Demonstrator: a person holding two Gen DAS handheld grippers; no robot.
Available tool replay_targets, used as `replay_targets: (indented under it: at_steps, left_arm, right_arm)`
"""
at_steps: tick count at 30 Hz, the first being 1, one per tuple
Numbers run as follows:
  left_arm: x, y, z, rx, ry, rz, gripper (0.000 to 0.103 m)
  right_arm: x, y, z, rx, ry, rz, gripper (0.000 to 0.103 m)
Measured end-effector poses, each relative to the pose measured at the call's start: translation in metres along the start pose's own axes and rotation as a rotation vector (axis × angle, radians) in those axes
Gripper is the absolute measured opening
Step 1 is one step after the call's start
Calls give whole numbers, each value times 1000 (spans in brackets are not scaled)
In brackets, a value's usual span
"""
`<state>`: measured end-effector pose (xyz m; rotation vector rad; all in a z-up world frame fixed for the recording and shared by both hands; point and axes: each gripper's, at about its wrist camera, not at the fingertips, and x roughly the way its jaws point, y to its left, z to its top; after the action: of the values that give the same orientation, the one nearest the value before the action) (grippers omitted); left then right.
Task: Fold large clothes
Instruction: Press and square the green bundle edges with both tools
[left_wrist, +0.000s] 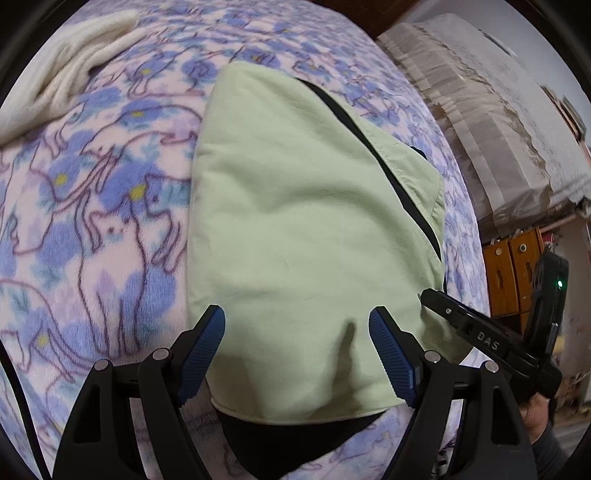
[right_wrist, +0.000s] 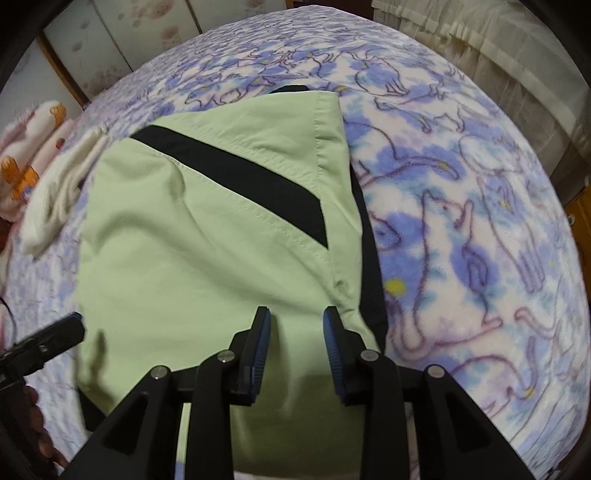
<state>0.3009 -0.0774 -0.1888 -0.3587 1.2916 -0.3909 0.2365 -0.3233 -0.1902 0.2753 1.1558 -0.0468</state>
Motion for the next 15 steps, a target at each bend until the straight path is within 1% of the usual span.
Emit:
replay_targets:
  at_steps: [3, 5, 7, 9, 10, 11, 13, 15]
  left_arm:
    - [-4, -1, 1, -23, 48, 1, 79]
    - [-9, -2, 1, -38, 83, -8, 79]
    - [-15, -4, -1, -43, 101, -8, 79]
    - [-22, -8, -3, -42, 114, -15, 79]
    - [-25, -9, -3, -45, 117, -19, 79]
    - [-29, -11, -4, -51, 121, -25, 80]
    - [-33, -13, -5, -70, 132, -34, 82]
    - [-39, -12, -7, -109, 131, -66, 82]
  right_arm:
    - [-11, 0, -3, 27, 3, 32, 30]
    - [-20, 3, -6, 21, -1, 44, 30]
    - [-31, 6, -9, 2, -5, 56, 30]
    - [-44, 10, -13, -20, -1, 84, 34]
    - [-49, 11, -14, -25, -3, 98, 39]
    - [-55, 12, -15, -32, -7, 114, 46]
    - [-68, 13, -16, -46, -10, 140, 52]
    - [-80, 13, -17, -49, -7, 159, 55]
